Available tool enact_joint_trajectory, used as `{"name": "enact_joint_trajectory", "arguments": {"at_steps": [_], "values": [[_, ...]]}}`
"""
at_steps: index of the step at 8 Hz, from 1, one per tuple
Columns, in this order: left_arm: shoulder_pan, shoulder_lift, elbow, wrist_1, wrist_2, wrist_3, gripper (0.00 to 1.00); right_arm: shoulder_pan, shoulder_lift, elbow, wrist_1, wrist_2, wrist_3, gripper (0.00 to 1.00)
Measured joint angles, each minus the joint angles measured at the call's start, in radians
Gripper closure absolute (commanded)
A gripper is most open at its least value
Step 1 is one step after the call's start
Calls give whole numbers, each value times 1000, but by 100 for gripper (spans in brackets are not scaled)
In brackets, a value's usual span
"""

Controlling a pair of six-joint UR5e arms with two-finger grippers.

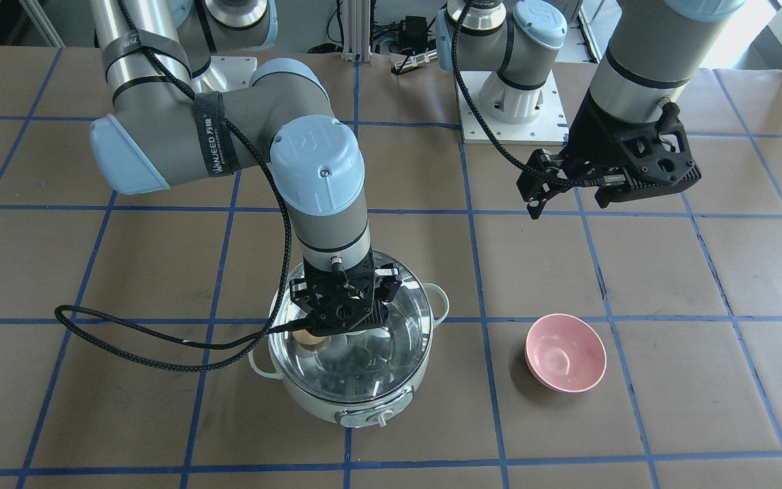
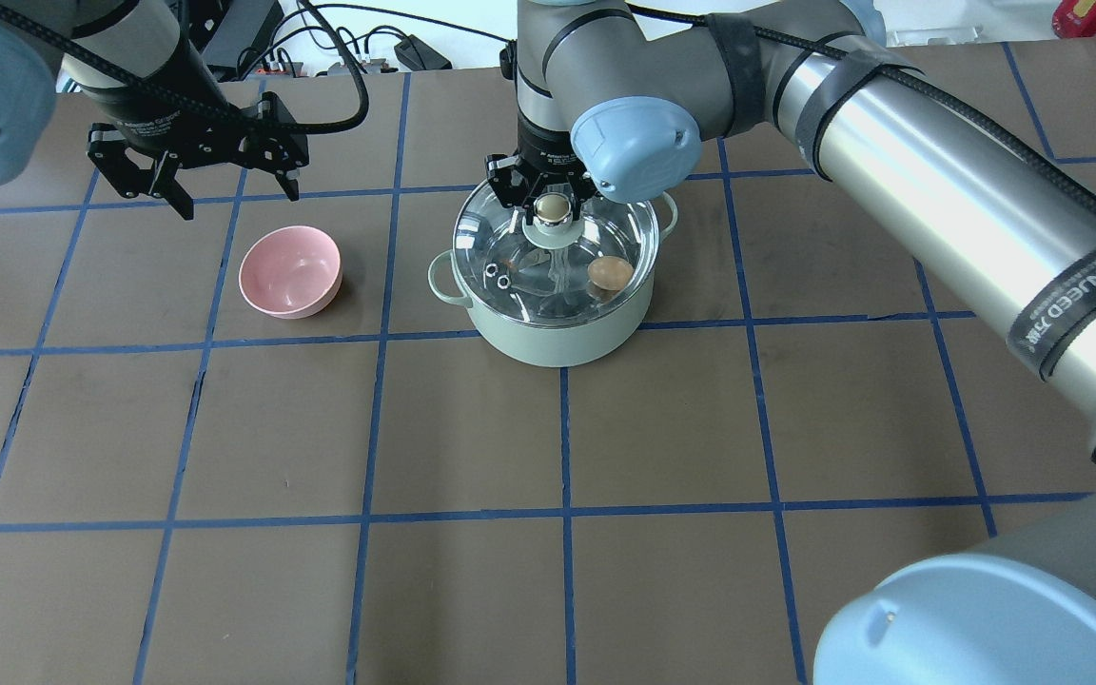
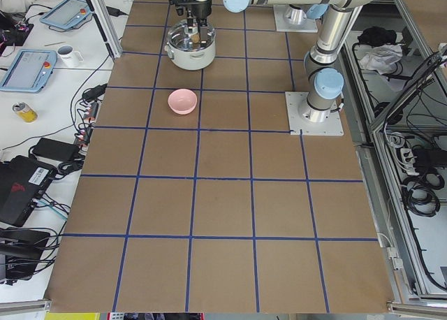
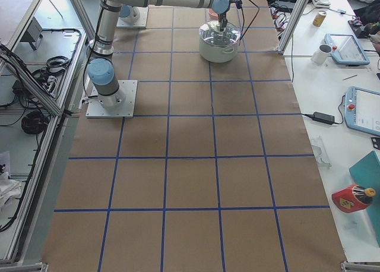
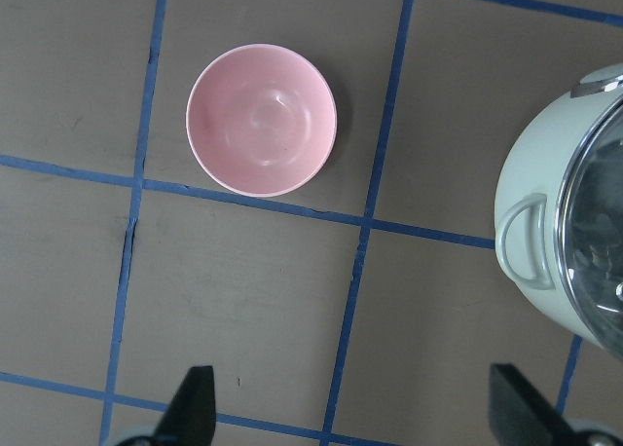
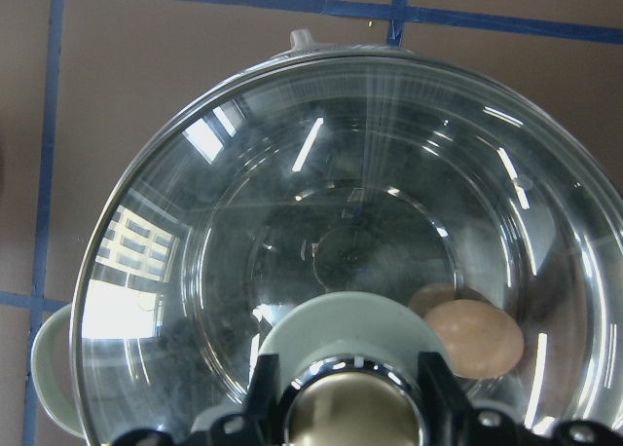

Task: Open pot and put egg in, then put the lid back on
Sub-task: 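Lower the glass lid onto the pot with the right gripper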

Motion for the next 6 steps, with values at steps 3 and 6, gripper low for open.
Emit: {"name": "enact_joint_trajectory", "arguments": {"at_steps": [3,6], "values": [[-1,3,1,12,2,2,0,0,0,-1,-20,3,0,100],[-45,8,3,15,-1,15,0,0,0,10,-30,5,-24,79]]}}
